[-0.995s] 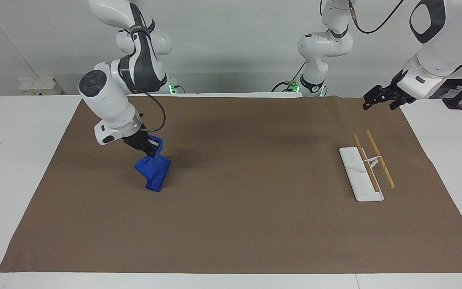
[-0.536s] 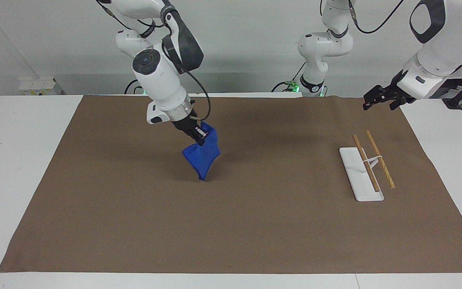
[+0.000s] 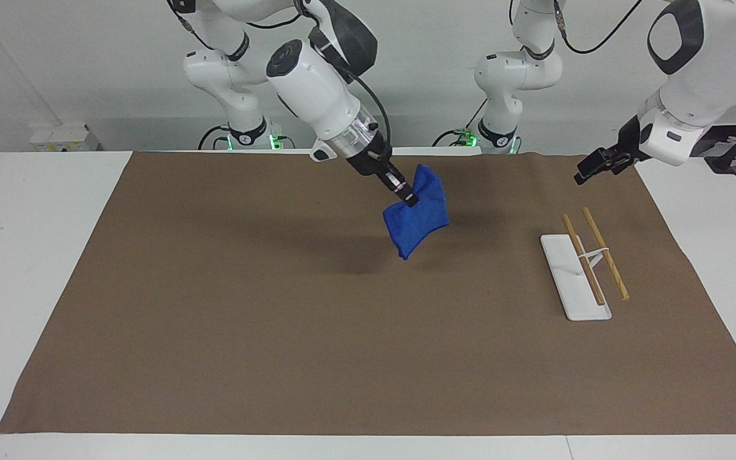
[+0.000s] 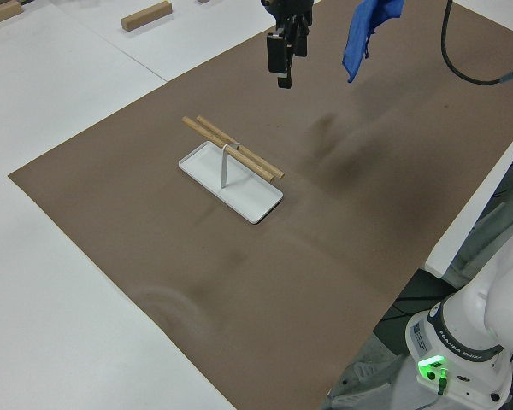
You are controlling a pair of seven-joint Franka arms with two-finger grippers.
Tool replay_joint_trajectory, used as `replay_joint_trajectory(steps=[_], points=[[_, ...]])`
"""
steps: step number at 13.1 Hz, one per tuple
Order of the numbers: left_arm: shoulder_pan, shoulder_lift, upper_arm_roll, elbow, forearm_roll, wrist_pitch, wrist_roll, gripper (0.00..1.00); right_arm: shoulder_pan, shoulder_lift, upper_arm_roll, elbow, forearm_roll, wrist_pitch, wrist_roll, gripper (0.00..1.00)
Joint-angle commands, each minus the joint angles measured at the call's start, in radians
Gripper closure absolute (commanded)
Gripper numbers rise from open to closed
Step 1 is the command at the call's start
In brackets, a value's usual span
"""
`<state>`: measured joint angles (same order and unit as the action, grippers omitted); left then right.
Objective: Right arm passes towel to left arm to hang
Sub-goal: 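Lift the towel with the right gripper while the left gripper reaches forward, then carry the towel to the left gripper and close the left gripper on it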
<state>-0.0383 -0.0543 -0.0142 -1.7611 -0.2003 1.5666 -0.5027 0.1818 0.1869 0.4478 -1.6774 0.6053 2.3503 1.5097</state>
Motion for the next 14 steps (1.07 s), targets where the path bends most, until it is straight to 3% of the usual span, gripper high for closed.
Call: replay_joint_trajectory(steps=[1, 3, 5, 7, 14], points=[[0.006, -0.079, 0.005, -0.191, -0.143, 0.205, -0.338, 0.00, 0.030, 0.052, 0.035, 0.064, 0.077, 0.104, 0.070, 1.00], [-0.008, -0.081, 0.003, -0.210, -0.160, 0.272, -0.573, 0.00, 0.062, 0.066, 0.058, 0.067, 0.079, 0.205, 0.143, 1.00], [0.006, -0.081, 0.003, -0.207, -0.250, 0.254, -0.756, 0.00, 0.088, 0.087, 0.094, 0.077, 0.074, 0.309, 0.216, 1.00], [-0.009, -0.084, -0.001, -0.212, -0.265, 0.248, -0.894, 0.01, 0.105, 0.095, 0.104, 0.085, 0.076, 0.345, 0.225, 1.00], [-0.026, -0.111, -0.003, -0.228, -0.265, 0.112, -0.941, 0.01, 0.117, 0.095, 0.104, 0.087, 0.076, 0.345, 0.245, 1.00]])
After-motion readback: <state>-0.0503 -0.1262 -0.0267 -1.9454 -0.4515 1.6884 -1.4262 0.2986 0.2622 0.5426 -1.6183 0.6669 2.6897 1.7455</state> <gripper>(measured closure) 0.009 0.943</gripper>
